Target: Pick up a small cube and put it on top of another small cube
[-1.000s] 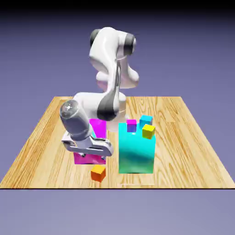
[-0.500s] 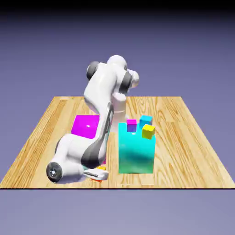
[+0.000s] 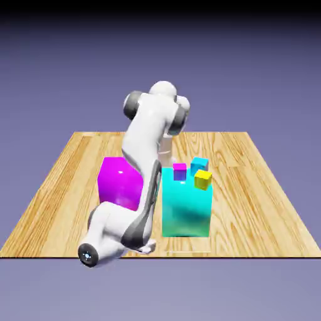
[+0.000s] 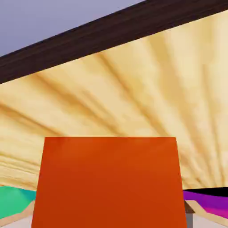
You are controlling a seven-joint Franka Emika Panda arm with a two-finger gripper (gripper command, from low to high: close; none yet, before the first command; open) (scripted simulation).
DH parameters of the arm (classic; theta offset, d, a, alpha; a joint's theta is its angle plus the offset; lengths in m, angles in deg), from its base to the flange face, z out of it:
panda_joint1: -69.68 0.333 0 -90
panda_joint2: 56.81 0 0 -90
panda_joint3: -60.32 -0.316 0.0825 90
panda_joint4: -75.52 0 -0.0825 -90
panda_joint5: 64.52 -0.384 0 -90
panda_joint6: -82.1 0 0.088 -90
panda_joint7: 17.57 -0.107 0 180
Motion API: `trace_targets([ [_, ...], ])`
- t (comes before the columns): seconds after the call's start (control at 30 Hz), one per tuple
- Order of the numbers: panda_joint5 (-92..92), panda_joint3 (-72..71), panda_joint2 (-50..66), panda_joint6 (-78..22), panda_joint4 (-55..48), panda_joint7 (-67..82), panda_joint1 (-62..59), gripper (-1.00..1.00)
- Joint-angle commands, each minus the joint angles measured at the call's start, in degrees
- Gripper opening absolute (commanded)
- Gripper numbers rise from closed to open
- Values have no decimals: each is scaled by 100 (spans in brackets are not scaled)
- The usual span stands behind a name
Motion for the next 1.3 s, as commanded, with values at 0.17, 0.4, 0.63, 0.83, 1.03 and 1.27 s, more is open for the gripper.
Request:
trace_targets([
  [0.17, 30, -14, 204, -595, -865, -136, -232, -100],
  [0.4, 300, -627, -999, 721, 158, 183, 692, -100],
  [0.63, 1356, -1863, -2453, 1343, 1441, 683, 1311, -100],
  [0.83, 2261, -2922, -3699, 1875, 2541, 1112, 1842, -100],
  [1.03, 3589, -4093, -4453, 1160, 3256, 1496, 1630, -100],
  [1.27, 5334, -5510, -5108, -245, 3915, 1922, 1045, -100],
])
